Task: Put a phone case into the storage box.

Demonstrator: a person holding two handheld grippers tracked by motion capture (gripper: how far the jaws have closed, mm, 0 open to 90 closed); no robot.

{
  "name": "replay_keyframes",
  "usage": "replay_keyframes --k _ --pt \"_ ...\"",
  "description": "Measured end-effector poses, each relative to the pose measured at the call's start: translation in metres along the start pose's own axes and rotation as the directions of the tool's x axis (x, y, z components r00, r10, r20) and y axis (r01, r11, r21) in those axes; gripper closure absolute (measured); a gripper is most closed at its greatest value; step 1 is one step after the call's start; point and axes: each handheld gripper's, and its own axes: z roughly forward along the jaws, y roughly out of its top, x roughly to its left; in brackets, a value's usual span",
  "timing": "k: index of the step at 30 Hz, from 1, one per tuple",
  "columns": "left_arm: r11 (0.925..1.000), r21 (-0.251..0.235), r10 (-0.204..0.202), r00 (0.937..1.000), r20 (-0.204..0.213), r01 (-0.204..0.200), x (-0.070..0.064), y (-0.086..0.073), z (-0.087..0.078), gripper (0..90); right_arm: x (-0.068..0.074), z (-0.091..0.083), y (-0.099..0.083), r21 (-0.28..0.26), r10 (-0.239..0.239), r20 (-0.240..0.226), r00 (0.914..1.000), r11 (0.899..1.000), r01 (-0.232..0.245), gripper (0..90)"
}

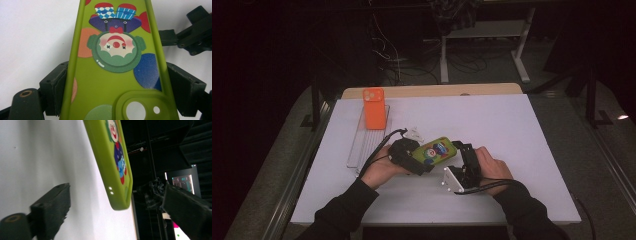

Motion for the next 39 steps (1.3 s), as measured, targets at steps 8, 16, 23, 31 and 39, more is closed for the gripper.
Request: replay_keyframes --k 8,16,23,31,39 --pt "0.9997 0.009 0.021 0.9997 0.011 -0.021 -0.004 0.002 0.002 15.7 0.007 0.0 0.007 -0.024 -0.108 0.067 0.9919 0.994 0.11 26.4" --pt "0.9999 0.0 0.016 0.9998 0.014 -0.016 -0.007 0.002 0.004 15.6 0.012 0.0 0.009 -0.007 -0.158 0.05 0.9862 0.987 0.158 44.2" --pt "0.9999 0.004 0.012 0.9998 0.017 -0.012 -0.007 0.001 0.005 15.6 0.014 -0.001 0.012 -0.014 -0.175 0.024 0.9843 0.984 0.175 62.8" --pt "1.0 -0.002 0.004 0.9997 0.022 -0.004 -0.007 0.001 0.006 15.5 0.015 -0.001 0.013 -0.008 -0.188 0.03 0.9817 0.982 0.188 71.0" --pt "0.9999 -0.013 0.002 0.9993 0.037 -0.002 -0.005 0.0 0.004 14.8 0.019 -0.001 0.014 -0.011 -0.22 0.052 0.9741 0.975 0.221 75.8"
